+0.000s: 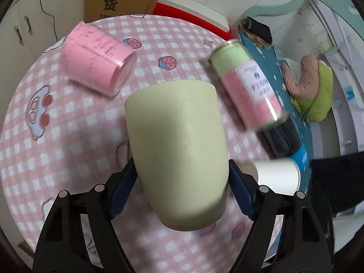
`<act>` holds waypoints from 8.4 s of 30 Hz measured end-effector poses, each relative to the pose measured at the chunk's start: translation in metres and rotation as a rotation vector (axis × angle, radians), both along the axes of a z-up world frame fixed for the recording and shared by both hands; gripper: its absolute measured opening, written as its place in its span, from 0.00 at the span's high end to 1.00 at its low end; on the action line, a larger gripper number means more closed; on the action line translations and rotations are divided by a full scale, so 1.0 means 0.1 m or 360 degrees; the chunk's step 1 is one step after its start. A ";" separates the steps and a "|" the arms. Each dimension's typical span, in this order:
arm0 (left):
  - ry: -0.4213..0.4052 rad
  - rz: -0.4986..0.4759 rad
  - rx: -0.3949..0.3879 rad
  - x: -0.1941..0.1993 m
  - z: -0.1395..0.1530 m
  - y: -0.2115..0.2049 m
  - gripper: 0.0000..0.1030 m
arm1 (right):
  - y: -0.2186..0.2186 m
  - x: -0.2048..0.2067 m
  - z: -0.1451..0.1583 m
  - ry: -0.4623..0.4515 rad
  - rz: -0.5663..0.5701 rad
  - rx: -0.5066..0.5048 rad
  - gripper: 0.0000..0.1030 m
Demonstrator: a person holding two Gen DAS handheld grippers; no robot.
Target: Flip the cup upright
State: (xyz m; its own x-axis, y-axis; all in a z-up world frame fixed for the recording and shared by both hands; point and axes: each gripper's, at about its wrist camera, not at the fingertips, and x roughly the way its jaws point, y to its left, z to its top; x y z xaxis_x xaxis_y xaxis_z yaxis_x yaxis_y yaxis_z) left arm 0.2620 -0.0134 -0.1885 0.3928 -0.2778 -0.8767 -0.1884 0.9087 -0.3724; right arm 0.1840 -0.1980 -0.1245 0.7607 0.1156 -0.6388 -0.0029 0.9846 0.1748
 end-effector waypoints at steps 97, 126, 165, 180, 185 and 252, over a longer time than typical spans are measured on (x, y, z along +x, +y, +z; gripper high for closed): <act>-0.0293 -0.0270 0.0259 -1.57 0.22 0.82 0.11 | 1.20 -0.22 -0.28 0.0332 0.0451 0.0238 0.26; -0.0325 -0.0167 0.0472 -1.52 0.21 0.85 0.11 | 1.19 -0.57 -0.38 0.0130 0.0394 0.0034 0.23; -0.0886 -0.0187 0.0569 -2.71 1.33 0.37 0.11 | 0.71 -2.19 0.82 -0.0340 0.0107 -0.0057 0.07; -0.1141 -0.0162 0.0676 -3.21 1.58 0.21 0.09 | 0.68 -2.65 0.95 -0.0472 0.0033 -0.0156 0.07; -0.1163 -0.0169 0.0666 -3.24 1.62 0.19 0.09 | 0.68 -2.69 0.99 -0.0498 0.0036 -0.0158 0.07; -0.1187 -0.0167 0.0699 -3.22 1.66 0.19 0.08 | 0.69 -2.69 0.97 -0.0505 0.0056 -0.0166 0.07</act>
